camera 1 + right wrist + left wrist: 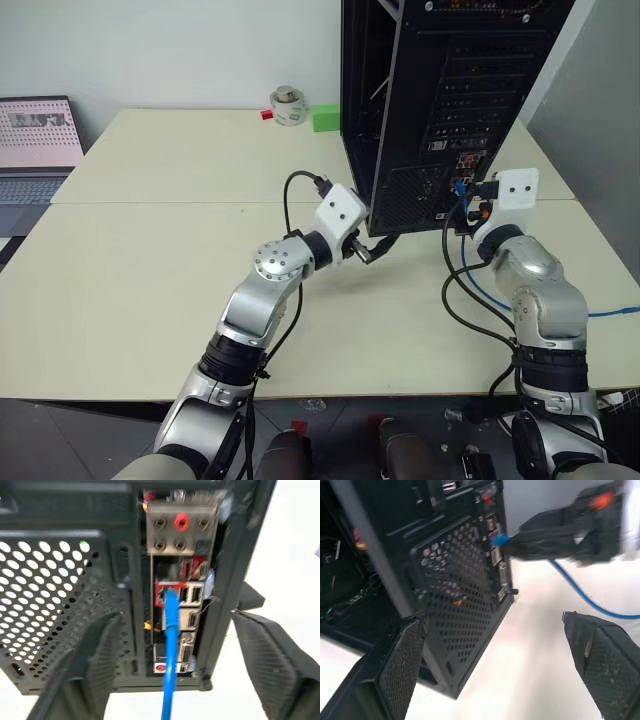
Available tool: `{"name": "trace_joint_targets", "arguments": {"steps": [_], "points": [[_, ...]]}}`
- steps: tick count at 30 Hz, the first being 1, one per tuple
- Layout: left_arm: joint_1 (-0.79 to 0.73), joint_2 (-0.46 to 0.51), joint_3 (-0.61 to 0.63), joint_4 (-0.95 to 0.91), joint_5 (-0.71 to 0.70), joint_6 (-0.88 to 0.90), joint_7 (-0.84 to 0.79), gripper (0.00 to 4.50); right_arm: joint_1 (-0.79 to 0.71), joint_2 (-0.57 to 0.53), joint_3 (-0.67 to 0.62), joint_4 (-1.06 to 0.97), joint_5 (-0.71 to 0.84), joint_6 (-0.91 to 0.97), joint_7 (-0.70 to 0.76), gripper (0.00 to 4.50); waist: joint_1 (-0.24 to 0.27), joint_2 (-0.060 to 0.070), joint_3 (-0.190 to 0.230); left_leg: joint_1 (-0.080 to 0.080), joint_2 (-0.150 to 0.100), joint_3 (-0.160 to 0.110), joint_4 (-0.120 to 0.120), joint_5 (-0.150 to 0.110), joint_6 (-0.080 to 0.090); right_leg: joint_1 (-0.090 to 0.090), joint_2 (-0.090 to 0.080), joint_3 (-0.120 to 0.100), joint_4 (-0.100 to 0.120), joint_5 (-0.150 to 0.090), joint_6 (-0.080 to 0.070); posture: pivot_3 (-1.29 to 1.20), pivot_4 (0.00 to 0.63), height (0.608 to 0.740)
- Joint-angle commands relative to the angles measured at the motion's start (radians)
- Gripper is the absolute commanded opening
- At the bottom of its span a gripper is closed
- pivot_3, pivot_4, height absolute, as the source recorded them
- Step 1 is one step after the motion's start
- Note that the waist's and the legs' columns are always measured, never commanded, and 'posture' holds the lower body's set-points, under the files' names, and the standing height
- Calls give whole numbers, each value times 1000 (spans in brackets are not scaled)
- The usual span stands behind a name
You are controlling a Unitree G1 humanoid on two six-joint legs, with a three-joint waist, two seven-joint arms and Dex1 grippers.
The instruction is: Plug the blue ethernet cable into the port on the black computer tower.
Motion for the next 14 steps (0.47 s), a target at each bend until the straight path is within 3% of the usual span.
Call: {"name": "trace_joint_targets", "arguments": {"steps": [1, 6, 14], "points": [[-20, 72, 51, -12, -13, 9, -47, 4500, 62, -142, -46, -131, 98, 0, 203, 4477, 1, 0, 0, 0, 0, 0, 0, 0, 0, 0, 0, -1, 0, 0, 0, 0, 150, 740], [-10, 168, 108, -15, -53, 20, -121, 4500, 149, -285, -141, -129, 217, -43, 414, 4477, 4, 0, 0, -1, 0, 0, 0, 0, 0, 0, 0, -1, -1, 0, 0, 0, 150, 740], [25, 271, 190, -30, -106, 12, -191, 4500, 177, -412, -257, -37, 303, -105, 580, 4477, 4, 0, 0, 0, 0, 0, 0, 0, 0, 1, 0, -2, -1, 0, 0, 0, 150, 740]]}}
